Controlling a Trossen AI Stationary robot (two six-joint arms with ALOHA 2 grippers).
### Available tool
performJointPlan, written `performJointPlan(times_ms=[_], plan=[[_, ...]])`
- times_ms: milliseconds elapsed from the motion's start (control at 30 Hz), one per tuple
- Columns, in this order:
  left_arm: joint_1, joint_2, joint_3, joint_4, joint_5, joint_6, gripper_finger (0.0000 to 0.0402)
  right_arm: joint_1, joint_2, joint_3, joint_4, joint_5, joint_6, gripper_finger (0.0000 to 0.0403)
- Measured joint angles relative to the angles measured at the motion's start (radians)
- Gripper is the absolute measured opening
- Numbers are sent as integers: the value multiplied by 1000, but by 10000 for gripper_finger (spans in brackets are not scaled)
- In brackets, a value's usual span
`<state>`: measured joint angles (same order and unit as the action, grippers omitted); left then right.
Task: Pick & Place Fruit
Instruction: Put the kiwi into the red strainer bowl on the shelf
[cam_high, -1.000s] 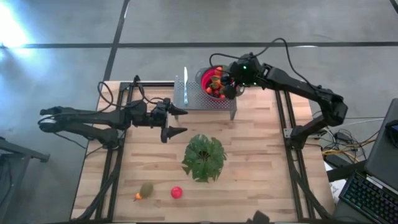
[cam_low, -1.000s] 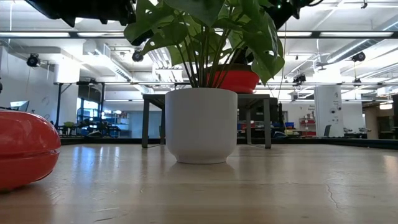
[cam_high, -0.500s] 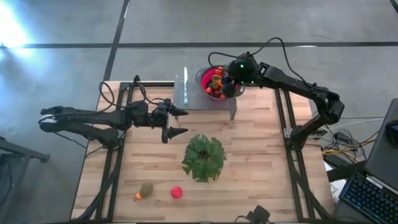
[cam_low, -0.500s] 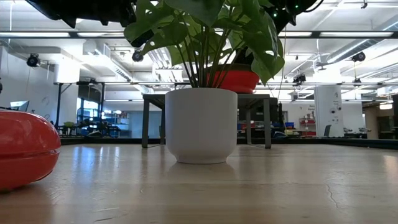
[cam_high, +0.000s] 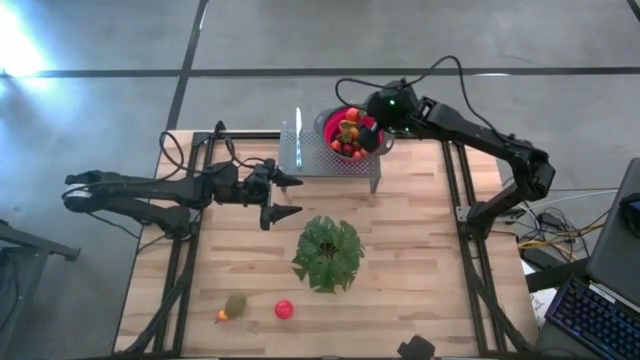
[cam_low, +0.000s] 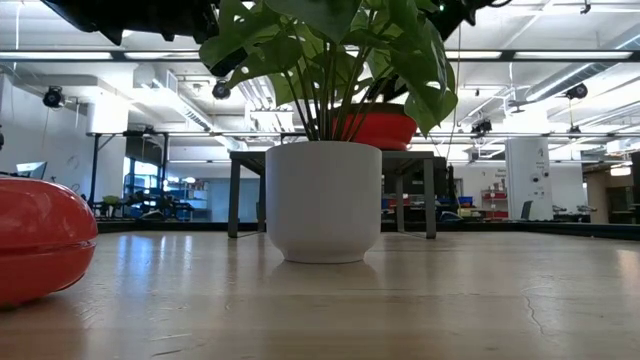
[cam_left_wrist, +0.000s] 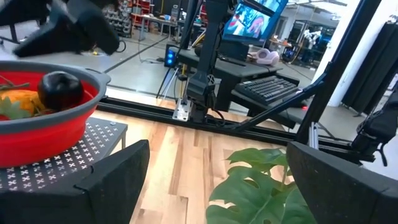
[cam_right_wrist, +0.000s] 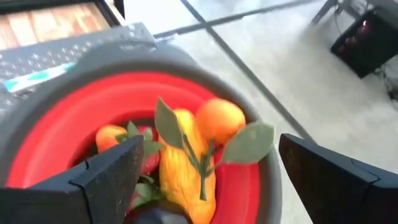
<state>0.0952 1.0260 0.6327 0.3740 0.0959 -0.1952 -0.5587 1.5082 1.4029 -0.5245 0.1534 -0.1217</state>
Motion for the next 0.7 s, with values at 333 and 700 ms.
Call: performJointPlan(times_ms=[333,700], plan=[[0,-3,0,-32,5,-73,383,105,-8,150,-194,5,-19,368],[-22,-53,126,-541,160,21,383,245,-27,214,-488,8,77,368]])
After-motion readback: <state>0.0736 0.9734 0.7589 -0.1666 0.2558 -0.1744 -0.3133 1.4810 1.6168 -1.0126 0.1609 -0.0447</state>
